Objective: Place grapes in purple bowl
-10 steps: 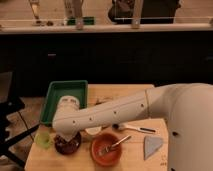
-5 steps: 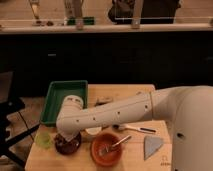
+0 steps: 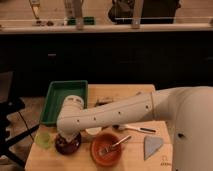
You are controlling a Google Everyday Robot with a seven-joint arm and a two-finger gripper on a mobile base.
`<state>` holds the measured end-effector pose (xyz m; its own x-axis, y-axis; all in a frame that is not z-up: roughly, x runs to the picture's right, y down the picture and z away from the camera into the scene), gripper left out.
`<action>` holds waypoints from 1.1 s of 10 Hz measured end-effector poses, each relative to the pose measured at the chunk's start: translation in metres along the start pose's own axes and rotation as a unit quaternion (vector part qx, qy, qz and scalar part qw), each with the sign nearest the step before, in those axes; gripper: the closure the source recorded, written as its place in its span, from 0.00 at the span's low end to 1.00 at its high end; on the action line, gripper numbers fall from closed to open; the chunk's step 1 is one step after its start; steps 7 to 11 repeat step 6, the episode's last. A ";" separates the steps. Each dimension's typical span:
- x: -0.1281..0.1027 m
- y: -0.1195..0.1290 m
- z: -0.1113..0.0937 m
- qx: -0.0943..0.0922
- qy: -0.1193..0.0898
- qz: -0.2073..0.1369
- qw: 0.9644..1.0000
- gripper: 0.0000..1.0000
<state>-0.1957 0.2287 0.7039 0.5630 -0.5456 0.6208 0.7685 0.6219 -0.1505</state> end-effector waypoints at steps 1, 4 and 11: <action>0.000 0.000 0.000 0.000 0.000 0.001 1.000 0.20; 0.000 0.000 -0.001 0.001 0.006 0.005 1.000 0.20; 0.001 -0.001 -0.002 0.002 0.008 0.005 1.000 0.20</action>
